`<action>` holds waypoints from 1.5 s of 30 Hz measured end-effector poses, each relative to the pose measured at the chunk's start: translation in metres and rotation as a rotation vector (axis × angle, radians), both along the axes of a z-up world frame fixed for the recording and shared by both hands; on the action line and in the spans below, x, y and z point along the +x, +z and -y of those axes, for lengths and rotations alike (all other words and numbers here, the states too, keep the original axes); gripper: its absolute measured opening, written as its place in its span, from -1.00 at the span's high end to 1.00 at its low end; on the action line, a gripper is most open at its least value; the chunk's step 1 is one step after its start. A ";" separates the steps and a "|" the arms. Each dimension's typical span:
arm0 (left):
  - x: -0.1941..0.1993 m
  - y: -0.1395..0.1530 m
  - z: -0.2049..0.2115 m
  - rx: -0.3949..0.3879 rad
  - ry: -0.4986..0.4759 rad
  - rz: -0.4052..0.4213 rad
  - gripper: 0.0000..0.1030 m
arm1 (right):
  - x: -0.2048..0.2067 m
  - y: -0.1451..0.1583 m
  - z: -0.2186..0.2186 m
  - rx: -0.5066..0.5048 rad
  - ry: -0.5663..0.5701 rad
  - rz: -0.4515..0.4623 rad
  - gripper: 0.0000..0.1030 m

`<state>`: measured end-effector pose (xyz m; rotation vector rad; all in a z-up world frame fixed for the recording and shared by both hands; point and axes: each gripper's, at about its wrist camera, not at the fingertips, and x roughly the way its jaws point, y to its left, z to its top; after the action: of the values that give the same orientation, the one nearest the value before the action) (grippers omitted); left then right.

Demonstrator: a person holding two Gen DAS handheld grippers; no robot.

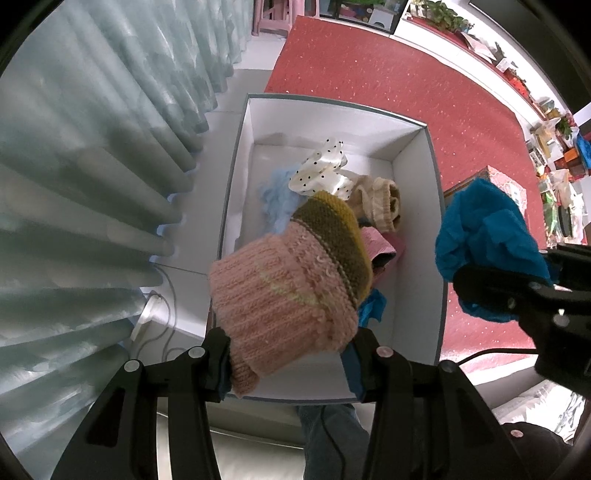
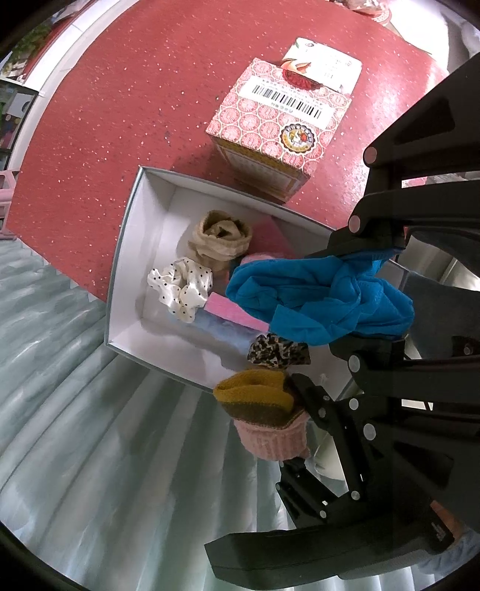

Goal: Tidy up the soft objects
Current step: 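Lower the pink knit hat and blue cloth into the white box with both tools, then open both tools to drop the hat and cloth into the box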

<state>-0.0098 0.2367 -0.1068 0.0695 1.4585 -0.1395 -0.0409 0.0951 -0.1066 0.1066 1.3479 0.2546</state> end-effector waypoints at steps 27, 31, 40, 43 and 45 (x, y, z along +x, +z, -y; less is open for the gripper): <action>0.002 -0.007 0.005 0.009 -0.019 -0.018 -0.03 | 0.010 -0.009 -0.005 0.003 0.021 -0.022 0.44; 0.002 -0.007 0.005 0.009 -0.021 -0.020 -0.03 | 0.009 -0.009 -0.004 0.004 0.018 -0.021 0.44; 0.002 -0.002 0.006 0.010 -0.012 0.014 -0.66 | 0.007 -0.003 -0.006 0.024 0.053 -0.010 -0.52; 0.000 0.009 0.004 0.010 -0.028 0.066 -0.74 | 0.005 0.013 -0.003 0.036 0.052 0.030 -0.80; -0.002 0.018 0.004 0.017 -0.032 0.132 -0.75 | 0.003 0.022 -0.001 0.027 0.048 0.055 -0.99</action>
<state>-0.0119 0.2330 -0.0886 0.1139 1.3277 -0.1454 -0.0379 0.0956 -0.0844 0.0897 1.2935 0.3144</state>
